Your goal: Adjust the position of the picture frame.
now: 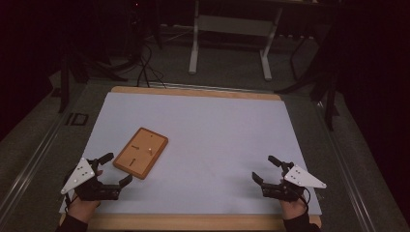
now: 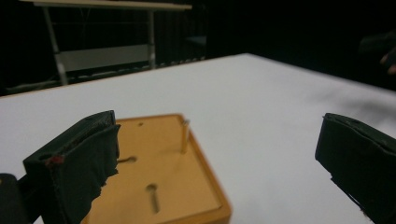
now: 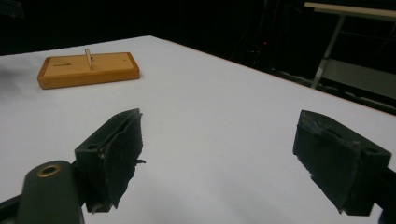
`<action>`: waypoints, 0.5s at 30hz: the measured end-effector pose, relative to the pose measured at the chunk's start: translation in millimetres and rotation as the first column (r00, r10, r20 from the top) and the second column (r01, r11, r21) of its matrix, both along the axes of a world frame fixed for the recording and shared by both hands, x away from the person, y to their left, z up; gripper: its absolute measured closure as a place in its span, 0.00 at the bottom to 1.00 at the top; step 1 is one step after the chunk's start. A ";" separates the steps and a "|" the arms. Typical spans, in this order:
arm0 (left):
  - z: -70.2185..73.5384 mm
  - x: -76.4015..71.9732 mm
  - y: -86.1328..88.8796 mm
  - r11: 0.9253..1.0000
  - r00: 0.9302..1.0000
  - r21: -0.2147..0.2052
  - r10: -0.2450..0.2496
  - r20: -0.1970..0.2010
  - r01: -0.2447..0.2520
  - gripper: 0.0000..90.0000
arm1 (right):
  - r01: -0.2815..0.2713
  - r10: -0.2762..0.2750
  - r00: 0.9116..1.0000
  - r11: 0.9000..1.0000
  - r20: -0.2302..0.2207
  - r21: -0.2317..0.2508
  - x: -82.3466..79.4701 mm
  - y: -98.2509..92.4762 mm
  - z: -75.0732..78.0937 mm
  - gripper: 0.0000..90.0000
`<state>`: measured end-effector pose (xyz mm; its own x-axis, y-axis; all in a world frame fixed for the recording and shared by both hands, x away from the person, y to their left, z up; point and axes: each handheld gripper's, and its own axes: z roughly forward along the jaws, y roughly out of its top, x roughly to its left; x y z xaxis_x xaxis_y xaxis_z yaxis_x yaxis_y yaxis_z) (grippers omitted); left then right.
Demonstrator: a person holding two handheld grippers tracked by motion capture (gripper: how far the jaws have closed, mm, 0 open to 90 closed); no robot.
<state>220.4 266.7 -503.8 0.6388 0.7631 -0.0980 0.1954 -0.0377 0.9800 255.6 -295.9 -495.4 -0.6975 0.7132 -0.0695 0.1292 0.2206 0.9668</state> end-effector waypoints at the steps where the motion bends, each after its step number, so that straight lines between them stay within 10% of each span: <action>1: 2.7 0.8 0.3 1.000 1.000 -0.007 -0.001 -0.009 0.001 0.00 | 0.001 -0.001 1.000 1.000 0.004 -0.002 -0.5 0.0 0.5 0.17; 15: 17.8 32.8 -15.4 0.994 0.994 0.087 -0.061 -0.091 0.069 0.00 | -0.022 0.023 0.999 1.000 0.047 -0.005 -11.8 7.2 7.4 0.16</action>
